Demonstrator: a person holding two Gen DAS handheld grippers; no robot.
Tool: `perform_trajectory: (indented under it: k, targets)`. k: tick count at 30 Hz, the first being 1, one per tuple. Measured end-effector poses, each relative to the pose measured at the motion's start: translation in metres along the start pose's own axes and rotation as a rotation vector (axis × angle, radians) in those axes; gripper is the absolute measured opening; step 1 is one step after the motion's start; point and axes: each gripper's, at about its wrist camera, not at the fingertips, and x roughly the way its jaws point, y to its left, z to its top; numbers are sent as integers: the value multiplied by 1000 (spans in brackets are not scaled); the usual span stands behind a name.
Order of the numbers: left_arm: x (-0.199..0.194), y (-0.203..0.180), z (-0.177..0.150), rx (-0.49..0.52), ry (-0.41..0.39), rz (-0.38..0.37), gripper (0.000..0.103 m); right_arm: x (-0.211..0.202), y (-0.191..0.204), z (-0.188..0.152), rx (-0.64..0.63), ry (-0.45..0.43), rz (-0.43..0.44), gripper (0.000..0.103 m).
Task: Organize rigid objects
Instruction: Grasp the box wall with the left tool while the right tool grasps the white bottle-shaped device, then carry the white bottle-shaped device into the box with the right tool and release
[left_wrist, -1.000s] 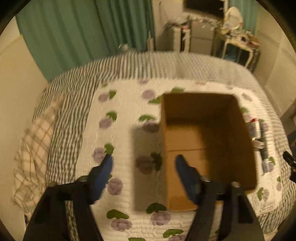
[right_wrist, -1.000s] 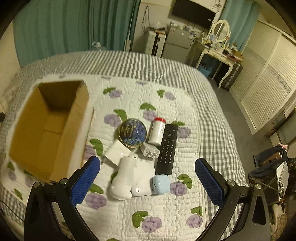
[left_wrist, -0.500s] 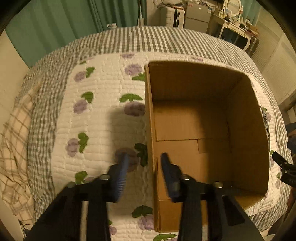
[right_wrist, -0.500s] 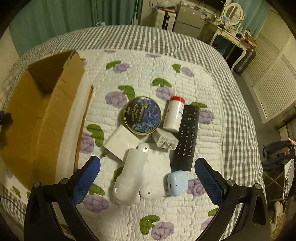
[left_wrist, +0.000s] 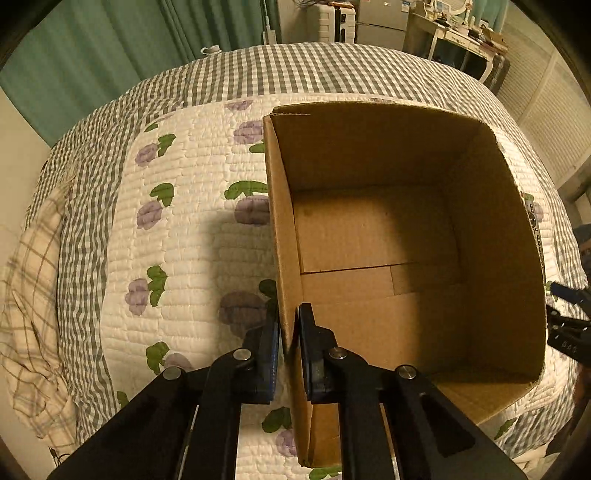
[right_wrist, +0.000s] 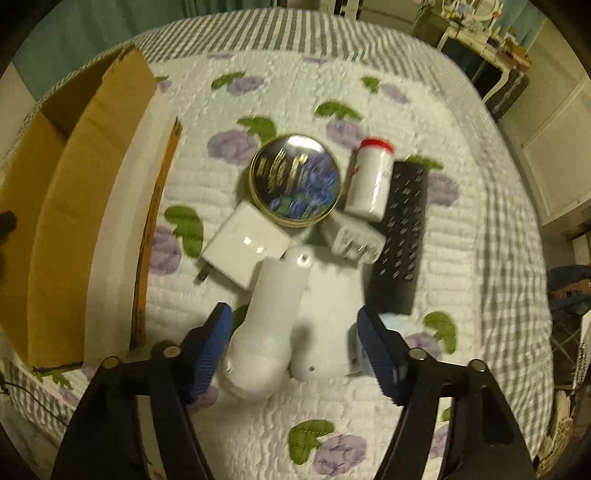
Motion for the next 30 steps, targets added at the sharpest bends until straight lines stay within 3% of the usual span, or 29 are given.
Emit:
perform_trajectory:
  k: [10,13,16,30]
  targets:
    - [0,0,0,-4,0,4,10,23,13,-13,-60,73,63,55]
    - [1,0,0,-6,0,2,10,29,18,-15,-75,100,59,48]
    - [1,0,-1,-8,-1,-1,10,32,20,-18,-94,113,41,47]
    - [1,-1,0,-8,-2,-3,10,-1,15,-13,-108,54,96,45]
